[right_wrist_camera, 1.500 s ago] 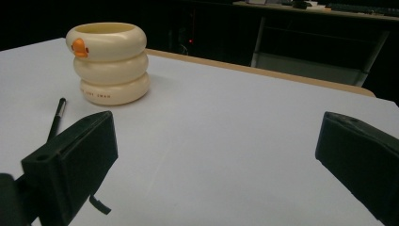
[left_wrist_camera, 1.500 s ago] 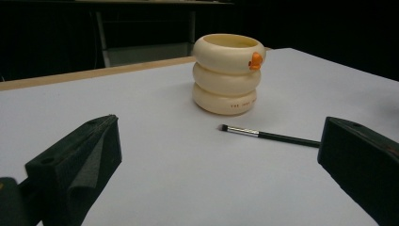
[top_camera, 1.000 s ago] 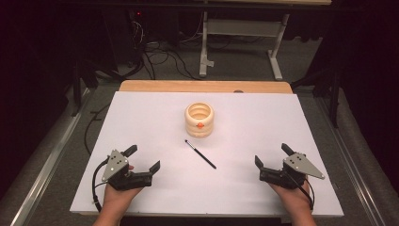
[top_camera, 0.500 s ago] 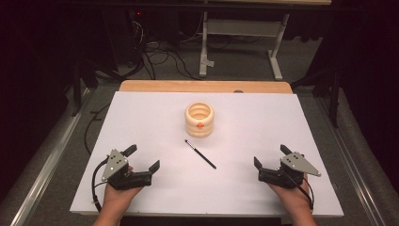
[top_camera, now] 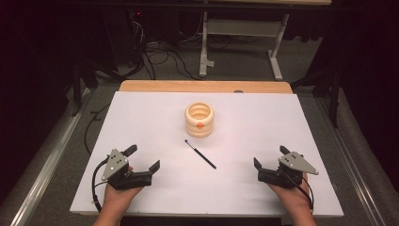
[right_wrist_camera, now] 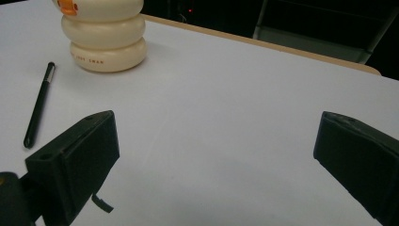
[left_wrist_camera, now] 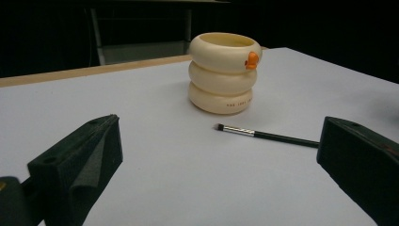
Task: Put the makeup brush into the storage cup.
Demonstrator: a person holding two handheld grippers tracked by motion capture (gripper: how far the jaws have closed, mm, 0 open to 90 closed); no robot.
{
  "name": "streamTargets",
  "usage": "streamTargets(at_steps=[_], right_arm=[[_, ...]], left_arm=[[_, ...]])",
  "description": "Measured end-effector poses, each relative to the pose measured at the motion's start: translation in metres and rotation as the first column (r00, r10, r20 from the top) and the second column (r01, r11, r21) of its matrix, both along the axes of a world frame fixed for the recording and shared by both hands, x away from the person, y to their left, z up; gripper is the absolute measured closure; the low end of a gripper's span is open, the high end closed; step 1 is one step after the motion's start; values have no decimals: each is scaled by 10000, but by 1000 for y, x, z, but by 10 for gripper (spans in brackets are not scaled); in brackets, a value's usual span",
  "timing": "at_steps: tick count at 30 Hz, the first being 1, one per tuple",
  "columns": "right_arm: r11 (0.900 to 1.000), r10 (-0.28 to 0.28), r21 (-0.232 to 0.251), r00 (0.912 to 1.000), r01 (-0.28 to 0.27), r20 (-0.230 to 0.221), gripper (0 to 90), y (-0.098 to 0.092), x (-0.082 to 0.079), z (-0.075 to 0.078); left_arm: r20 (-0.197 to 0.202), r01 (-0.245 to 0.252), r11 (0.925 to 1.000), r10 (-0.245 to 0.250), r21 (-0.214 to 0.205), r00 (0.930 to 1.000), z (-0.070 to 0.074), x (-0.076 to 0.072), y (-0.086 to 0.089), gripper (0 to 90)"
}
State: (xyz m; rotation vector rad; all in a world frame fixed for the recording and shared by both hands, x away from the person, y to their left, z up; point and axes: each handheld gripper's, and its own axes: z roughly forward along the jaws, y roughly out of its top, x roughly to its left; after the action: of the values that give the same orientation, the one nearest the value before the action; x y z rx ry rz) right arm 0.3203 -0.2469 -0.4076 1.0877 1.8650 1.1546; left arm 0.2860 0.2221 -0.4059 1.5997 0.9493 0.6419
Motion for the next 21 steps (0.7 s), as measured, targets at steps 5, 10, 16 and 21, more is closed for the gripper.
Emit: streamTargets(at_steps=[5, 10, 16, 21], right_arm=[[10000, -10, -81, 9999, 9, -126, 30, 1, 1, -1], [9998, -59, -205, 9994, 53, -327, 39, 1, 1, -1], [9994, -87, -352, 9978, 64, -652, 49, 2, 1, -1], [9987, -88, -500, 9964, 46, -842, 49, 2, 2, -1]], left_arm=[[-19, 8, 10000, -8, 18, 10000, 0, 0, 0, 13], [-13, -13, 10000, 13, 6, 10000, 0, 0, 0, 13], [-16, -14, 10000, 14, 20, 10000, 0, 0, 0, 13], [-6, -14, 10000, 14, 17, 10000, 0, 0, -1, 13]])
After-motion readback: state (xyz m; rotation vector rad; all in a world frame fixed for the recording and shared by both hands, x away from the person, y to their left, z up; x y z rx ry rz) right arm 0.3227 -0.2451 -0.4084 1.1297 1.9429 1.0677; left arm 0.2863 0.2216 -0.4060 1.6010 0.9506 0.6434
